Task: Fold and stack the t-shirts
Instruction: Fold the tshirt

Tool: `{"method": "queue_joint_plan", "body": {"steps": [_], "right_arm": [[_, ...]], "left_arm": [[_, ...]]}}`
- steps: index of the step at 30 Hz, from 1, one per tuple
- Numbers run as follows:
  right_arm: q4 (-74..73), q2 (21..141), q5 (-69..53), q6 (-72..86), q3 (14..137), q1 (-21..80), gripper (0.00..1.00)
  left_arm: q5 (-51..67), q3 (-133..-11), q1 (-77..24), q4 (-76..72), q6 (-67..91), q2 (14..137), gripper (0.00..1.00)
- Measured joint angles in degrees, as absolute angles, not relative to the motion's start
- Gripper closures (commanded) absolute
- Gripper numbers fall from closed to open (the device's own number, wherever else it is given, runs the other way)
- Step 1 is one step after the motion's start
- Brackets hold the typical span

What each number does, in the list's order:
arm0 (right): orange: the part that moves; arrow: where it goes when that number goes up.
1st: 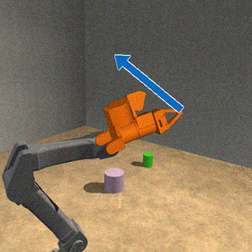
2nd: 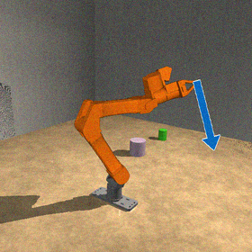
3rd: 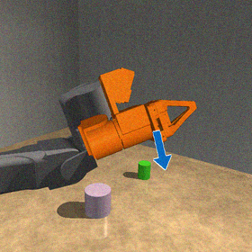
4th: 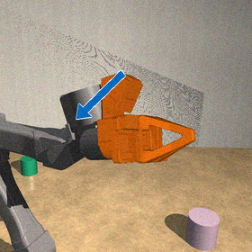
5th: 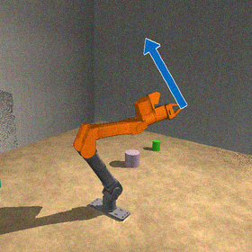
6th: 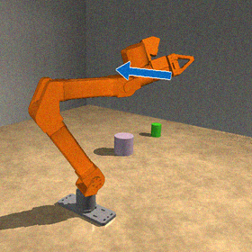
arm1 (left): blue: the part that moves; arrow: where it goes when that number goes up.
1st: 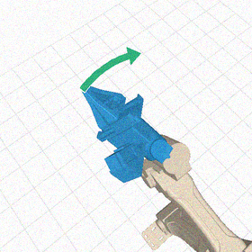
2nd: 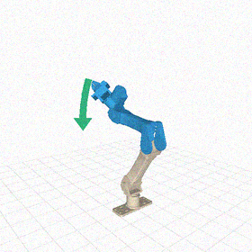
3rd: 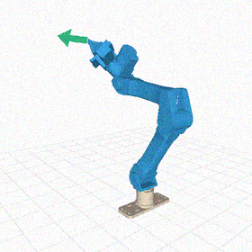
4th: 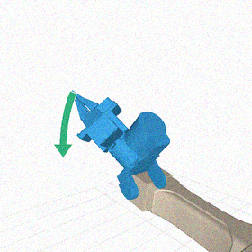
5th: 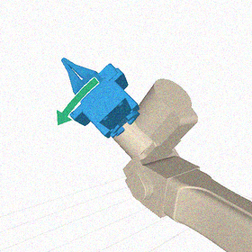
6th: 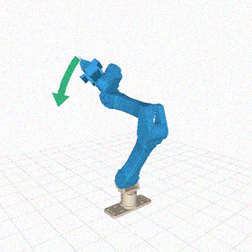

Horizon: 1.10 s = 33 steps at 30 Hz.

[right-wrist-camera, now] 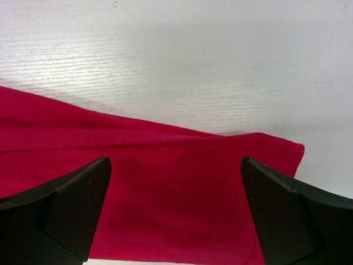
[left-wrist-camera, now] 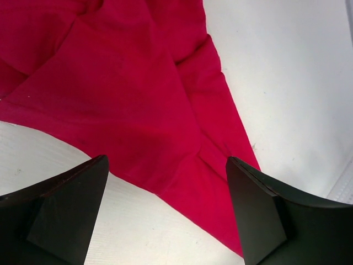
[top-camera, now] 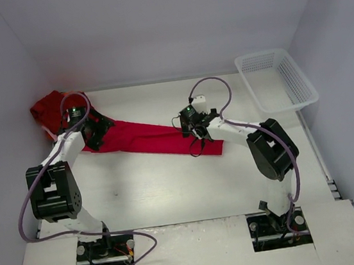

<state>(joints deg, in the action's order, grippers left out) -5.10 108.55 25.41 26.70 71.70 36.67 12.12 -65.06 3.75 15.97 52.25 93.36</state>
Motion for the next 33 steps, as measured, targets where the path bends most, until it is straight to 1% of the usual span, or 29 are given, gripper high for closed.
{"method": "queue_joint_plan", "body": {"steps": [15,33], "right_arm": [[-4.0,110.0,24.4,26.7,71.7,36.7,0.00],[-3.9,110.4,24.3,26.7,68.7,39.6,0.00]], "left_arm": [[11.7,-65.2,0.9,13.1,53.5,103.2,0.18],[10.6,-76.9,0.4,14.0,53.6,111.4,0.18]]}}
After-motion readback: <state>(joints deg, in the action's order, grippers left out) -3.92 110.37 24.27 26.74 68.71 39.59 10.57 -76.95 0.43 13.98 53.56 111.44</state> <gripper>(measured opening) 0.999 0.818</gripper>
